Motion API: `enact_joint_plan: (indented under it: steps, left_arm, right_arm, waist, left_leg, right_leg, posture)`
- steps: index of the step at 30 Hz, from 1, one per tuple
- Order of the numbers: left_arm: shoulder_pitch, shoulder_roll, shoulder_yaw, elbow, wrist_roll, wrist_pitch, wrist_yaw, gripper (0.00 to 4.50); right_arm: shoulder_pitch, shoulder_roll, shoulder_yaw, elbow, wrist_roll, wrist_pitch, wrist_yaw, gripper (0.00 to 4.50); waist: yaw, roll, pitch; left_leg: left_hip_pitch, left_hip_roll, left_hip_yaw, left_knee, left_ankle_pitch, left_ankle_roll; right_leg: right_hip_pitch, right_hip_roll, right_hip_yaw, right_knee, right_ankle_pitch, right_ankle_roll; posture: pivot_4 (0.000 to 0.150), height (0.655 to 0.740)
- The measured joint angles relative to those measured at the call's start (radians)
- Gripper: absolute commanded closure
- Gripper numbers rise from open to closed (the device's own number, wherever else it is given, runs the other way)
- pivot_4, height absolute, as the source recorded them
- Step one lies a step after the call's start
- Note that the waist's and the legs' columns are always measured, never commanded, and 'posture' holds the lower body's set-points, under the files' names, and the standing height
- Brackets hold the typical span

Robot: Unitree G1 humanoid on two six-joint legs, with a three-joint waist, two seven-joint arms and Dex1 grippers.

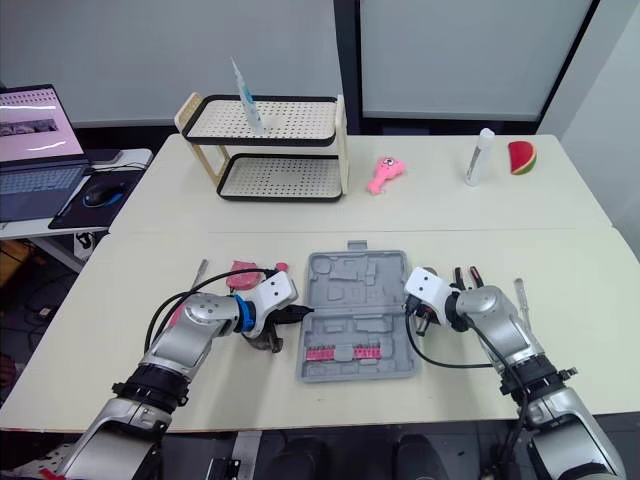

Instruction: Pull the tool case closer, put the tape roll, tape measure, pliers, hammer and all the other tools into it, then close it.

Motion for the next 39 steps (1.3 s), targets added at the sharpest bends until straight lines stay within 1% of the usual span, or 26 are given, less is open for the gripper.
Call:
enact_joint_plan:
  steps: [4,11,39]
  left_arm:
    - [0.045,0.029,-0.01,-0.084,0.0,0.034,-0.022,4.5]
    - [0.13,0.078,-0.018,-0.211,-0.004,0.07,-0.058,4.5]
    - [0.243,0.131,-0.035,-0.365,-0.008,0.126,-0.086,4.5]
  right_arm:
    - [0.061,-0.012,-0.005,-0.113,0.02,0.085,0.004,4.48]
    - [0.121,-0.032,0.0,-0.241,0.04,0.184,0.018,4.48]
    - [0.189,-0.122,0.065,-0.397,0.116,0.318,0.047,4.48]
  waist:
    - [0.0,0.0,0.0]
    - [0.001,0.0,0.0]
    - [0.001,0.0,-0.001]
  left_leg:
    - [0.0,0.0,0.0,0.0,0.0,0.0]
    - [0.0,0.0,0.0,-0.001,-0.001,0.001]
    - [0.002,0.0,-0.001,-0.001,-0.003,0.005]
  right_leg:
    - [0.0,0.0,0.0,0.0,0.0,0.0]
    - [0.0,0.0,0.001,0.0,0.0,0.0]
    - [0.003,0.0,0.0,-0.001,0.0,0.0]
  posture:
    - [0.15,0.7356]
    - [0.15,0.7356]
    - [0.15,0.7356]
